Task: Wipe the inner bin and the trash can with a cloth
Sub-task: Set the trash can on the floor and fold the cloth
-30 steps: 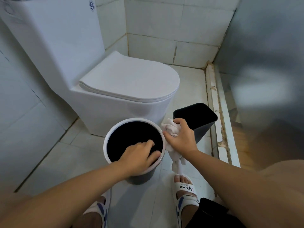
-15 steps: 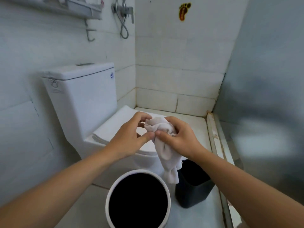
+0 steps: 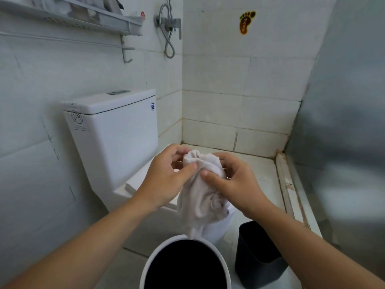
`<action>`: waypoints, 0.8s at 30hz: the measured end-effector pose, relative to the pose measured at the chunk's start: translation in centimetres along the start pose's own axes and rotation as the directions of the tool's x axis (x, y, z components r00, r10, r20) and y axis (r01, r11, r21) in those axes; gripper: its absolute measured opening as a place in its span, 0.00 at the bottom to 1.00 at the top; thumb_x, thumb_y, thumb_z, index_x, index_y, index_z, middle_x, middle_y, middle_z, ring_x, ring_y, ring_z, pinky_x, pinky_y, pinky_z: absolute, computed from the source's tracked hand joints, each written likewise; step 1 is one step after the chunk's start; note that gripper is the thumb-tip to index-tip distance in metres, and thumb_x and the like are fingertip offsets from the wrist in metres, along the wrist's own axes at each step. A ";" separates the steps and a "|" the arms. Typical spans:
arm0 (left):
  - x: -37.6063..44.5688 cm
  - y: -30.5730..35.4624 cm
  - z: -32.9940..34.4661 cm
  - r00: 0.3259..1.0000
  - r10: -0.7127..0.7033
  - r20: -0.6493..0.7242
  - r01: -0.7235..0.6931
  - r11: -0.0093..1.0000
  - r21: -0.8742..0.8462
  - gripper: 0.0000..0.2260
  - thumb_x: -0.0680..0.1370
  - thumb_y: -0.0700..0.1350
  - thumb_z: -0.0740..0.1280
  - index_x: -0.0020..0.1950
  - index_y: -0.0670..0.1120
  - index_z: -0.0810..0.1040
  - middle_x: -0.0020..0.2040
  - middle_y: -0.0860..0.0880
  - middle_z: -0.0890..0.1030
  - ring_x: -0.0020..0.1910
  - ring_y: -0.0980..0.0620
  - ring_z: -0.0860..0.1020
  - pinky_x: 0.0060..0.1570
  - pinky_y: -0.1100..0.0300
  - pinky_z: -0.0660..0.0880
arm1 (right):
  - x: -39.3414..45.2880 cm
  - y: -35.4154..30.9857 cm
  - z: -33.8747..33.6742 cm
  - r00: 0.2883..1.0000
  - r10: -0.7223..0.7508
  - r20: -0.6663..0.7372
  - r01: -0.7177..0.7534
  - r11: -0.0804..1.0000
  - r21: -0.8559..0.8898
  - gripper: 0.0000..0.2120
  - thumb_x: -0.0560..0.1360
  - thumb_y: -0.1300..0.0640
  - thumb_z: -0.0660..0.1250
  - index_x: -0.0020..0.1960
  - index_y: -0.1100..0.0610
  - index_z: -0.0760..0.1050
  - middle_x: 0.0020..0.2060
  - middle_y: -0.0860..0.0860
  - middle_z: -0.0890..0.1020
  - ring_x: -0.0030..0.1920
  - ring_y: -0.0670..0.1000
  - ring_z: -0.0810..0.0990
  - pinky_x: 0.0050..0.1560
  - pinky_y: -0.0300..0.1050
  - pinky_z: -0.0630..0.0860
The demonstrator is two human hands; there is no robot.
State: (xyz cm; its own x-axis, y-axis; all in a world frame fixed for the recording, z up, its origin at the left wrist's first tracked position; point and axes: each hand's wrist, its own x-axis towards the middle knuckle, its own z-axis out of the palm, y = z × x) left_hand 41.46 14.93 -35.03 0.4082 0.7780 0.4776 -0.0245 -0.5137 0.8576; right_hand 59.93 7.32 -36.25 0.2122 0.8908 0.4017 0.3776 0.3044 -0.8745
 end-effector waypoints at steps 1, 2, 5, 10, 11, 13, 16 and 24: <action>0.0 0.1 0.1 1.000 0.016 -0.003 -0.016 1.000 0.027 0.12 0.77 0.39 0.75 0.53 0.55 0.80 0.50 0.57 0.86 0.50 0.54 0.85 0.49 0.61 0.79 | 0.1 0.1 0.0 1.000 -0.007 0.011 0.007 0.999 -0.045 0.16 0.75 0.51 0.78 0.60 0.45 0.81 0.49 0.48 0.87 0.50 0.51 0.86 0.53 0.60 0.83; 0.1 0.2 0.2 1.000 0.027 0.000 -0.027 0.999 0.047 0.13 0.77 0.39 0.75 0.52 0.57 0.79 0.50 0.58 0.86 0.50 0.55 0.85 0.48 0.63 0.78 | 0.3 0.2 0.1 0.999 -0.007 0.033 0.010 0.996 -0.085 0.17 0.74 0.48 0.78 0.62 0.44 0.80 0.49 0.48 0.87 0.51 0.50 0.85 0.53 0.59 0.83; 0.5 0.4 0.6 0.999 0.047 0.009 -0.048 0.996 0.073 0.13 0.78 0.40 0.75 0.52 0.58 0.80 0.51 0.57 0.86 0.51 0.55 0.84 0.48 0.60 0.81 | 0.7 0.1 0.0 0.996 0.024 0.087 -0.017 0.997 -0.080 0.19 0.74 0.45 0.78 0.62 0.45 0.79 0.51 0.46 0.86 0.53 0.47 0.85 0.56 0.57 0.82; 2.3 0.3 1.3 0.998 0.061 -0.002 -0.060 0.994 0.090 0.15 0.77 0.39 0.75 0.51 0.61 0.79 0.50 0.60 0.86 0.51 0.57 0.84 0.50 0.57 0.81 | 2.4 -0.1 0.2 0.995 0.046 0.087 -0.044 0.999 -0.029 0.15 0.75 0.49 0.78 0.60 0.46 0.81 0.51 0.44 0.87 0.52 0.45 0.86 0.57 0.55 0.82; 3.1 0.3 1.3 0.998 0.055 -0.006 -0.054 0.994 0.091 0.15 0.77 0.39 0.75 0.51 0.60 0.79 0.49 0.60 0.86 0.51 0.57 0.84 0.49 0.58 0.81 | 3.1 -0.2 0.2 0.996 0.048 0.075 -0.046 0.999 -0.027 0.15 0.76 0.49 0.77 0.61 0.46 0.80 0.51 0.43 0.87 0.53 0.44 0.85 0.58 0.56 0.82; 5.2 0.3 1.1 0.998 0.055 -0.014 -0.054 0.995 0.085 0.14 0.77 0.39 0.75 0.52 0.58 0.79 0.49 0.60 0.86 0.51 0.58 0.84 0.49 0.59 0.80 | 5.1 -0.5 -0.2 0.997 0.044 0.063 -0.043 0.999 -0.026 0.14 0.78 0.50 0.76 0.62 0.45 0.80 0.52 0.43 0.87 0.54 0.44 0.85 0.59 0.56 0.82; 9.3 0.2 0.6 0.994 0.090 -0.057 -0.086 0.994 0.067 0.12 0.77 0.39 0.75 0.52 0.56 0.80 0.49 0.59 0.86 0.50 0.57 0.84 0.47 0.64 0.78 | 9.2 -0.7 -1.4 0.990 0.071 0.126 -0.062 0.995 -0.073 0.21 0.74 0.52 0.79 0.64 0.44 0.78 0.53 0.43 0.86 0.54 0.45 0.85 0.55 0.55 0.83; 21.1 -1.4 -1.5 0.985 0.124 -0.119 -0.121 0.992 0.031 0.14 0.77 0.41 0.75 0.55 0.58 0.79 0.49 0.57 0.86 0.49 0.53 0.84 0.46 0.66 0.77 | 20.5 0.8 -2.9 0.999 0.027 -0.047 -0.030 0.997 -0.070 0.09 0.75 0.59 0.76 0.52 0.50 0.81 0.40 0.49 0.85 0.38 0.48 0.83 0.34 0.41 0.77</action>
State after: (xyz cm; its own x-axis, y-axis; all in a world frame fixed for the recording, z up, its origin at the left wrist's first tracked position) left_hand 48.69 32.59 -25.89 0.2905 0.7460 0.5992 -0.0451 -0.6148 0.7874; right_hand 67.17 24.90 -27.90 0.2644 0.8819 0.3902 0.4332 0.2529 -0.8651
